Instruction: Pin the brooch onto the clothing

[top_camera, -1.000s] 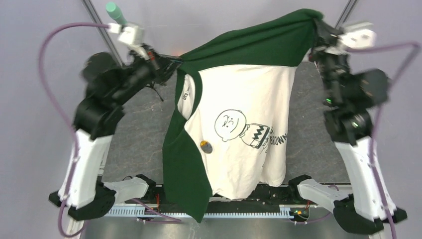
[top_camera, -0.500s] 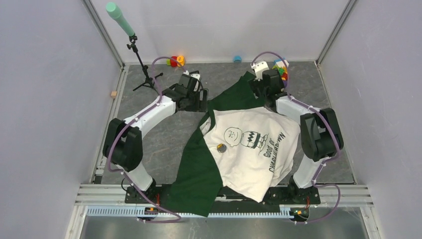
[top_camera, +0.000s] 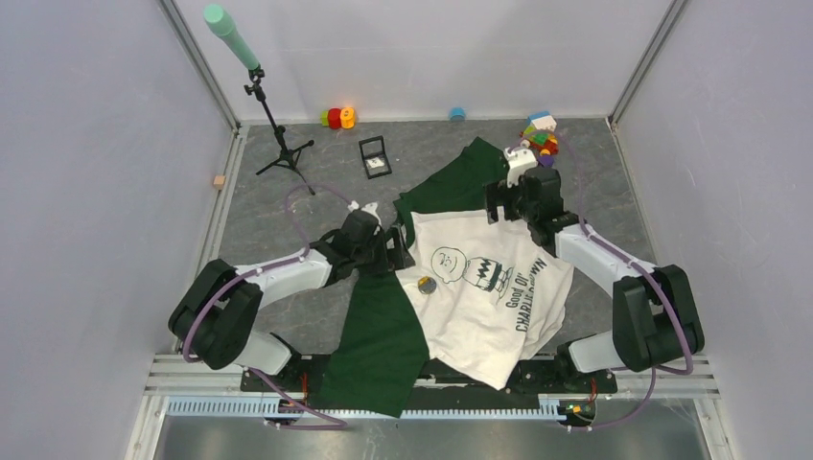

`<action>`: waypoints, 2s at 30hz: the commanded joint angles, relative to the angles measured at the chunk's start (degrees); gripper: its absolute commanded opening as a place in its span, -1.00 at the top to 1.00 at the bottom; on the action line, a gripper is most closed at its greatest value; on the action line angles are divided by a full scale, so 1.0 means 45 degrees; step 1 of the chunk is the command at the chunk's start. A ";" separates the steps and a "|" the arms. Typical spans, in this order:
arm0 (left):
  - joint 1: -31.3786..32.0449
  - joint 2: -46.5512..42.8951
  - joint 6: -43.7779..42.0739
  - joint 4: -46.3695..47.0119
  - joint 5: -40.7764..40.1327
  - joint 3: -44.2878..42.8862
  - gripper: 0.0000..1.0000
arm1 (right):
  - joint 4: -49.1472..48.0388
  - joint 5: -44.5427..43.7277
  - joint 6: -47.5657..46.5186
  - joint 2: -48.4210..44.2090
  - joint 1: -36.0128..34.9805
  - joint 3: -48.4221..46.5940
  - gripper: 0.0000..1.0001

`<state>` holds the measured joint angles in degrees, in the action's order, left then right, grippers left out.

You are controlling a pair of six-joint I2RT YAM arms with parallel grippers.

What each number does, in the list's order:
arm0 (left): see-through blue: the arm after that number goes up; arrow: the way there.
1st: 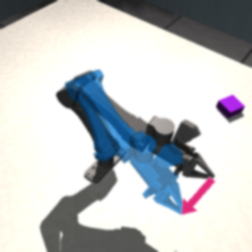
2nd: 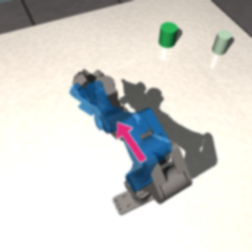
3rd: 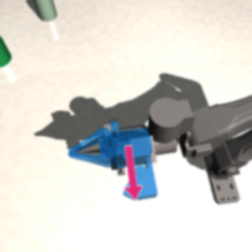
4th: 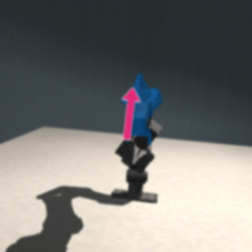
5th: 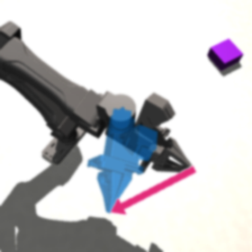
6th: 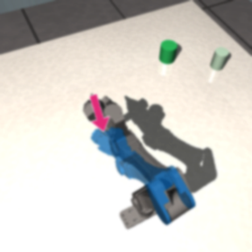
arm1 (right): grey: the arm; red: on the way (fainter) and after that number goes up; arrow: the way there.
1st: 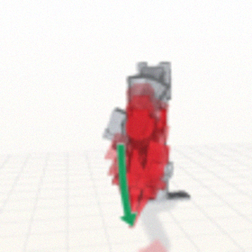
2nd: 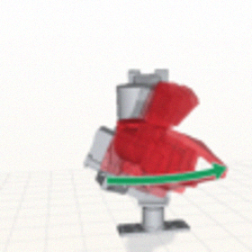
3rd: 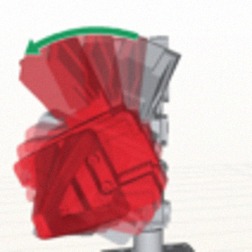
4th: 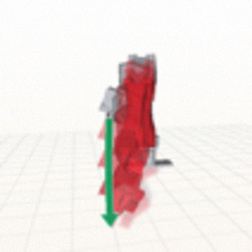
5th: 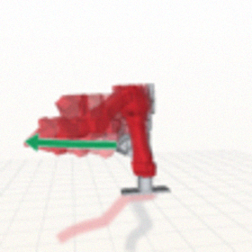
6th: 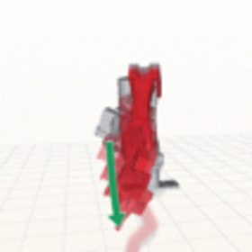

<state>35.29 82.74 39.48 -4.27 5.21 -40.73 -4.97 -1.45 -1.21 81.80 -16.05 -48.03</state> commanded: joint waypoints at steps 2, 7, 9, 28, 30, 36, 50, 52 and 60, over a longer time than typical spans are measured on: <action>-0.0046 -0.0037 0.2424 0.3579 0.0031 0.1814 -0.92 | -0.0402 0.2735 0.1775 0.0013 -0.0138 0.1918 -0.96; -0.0536 -0.0230 0.2340 0.3363 -0.0587 0.2862 -0.95 | -0.1138 0.3323 0.2050 0.0764 -0.0258 0.2387 -0.96; -0.0810 -0.0413 0.2374 0.3251 -0.0695 0.3230 -0.95 | -0.1417 0.3441 0.2185 0.1102 -0.0279 0.2409 -0.96; -0.4347 -0.1843 0.0177 0.1032 -0.1329 0.3033 -1.00 | -0.2829 0.4156 0.2933 0.4743 -0.1335 0.0182 -0.96; -0.4515 -0.1636 -0.0119 0.1031 -0.1217 0.2693 -1.00 | -0.2783 0.4148 0.2790 0.5090 -0.1346 -0.0337 -0.96; -0.4580 -0.1621 -0.0852 0.0545 -0.1246 0.1950 -1.00 | -0.2128 0.4099 0.2169 0.5585 -0.1335 -0.1812 -0.96; -0.4580 -0.5526 -0.2549 -0.3421 -0.0513 -0.1563 -1.00 | 0.0941 0.2226 0.1081 0.0575 -0.0059 -0.2343 -0.96; -0.4580 -0.5957 -0.3049 -0.4270 -0.0402 -0.2501 -1.00 | 0.1048 0.0740 0.0992 -0.0878 0.0088 -0.1931 -0.96; -0.4580 -0.8440 -0.5881 -0.4625 -0.1930 -0.4326 -1.00 | -0.0230 -0.4729 -0.0671 -0.7093 0.0090 0.1217 -0.96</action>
<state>14.96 50.28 22.92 -24.40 -0.03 -58.39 -2.96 -8.93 0.10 58.72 -15.40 -49.12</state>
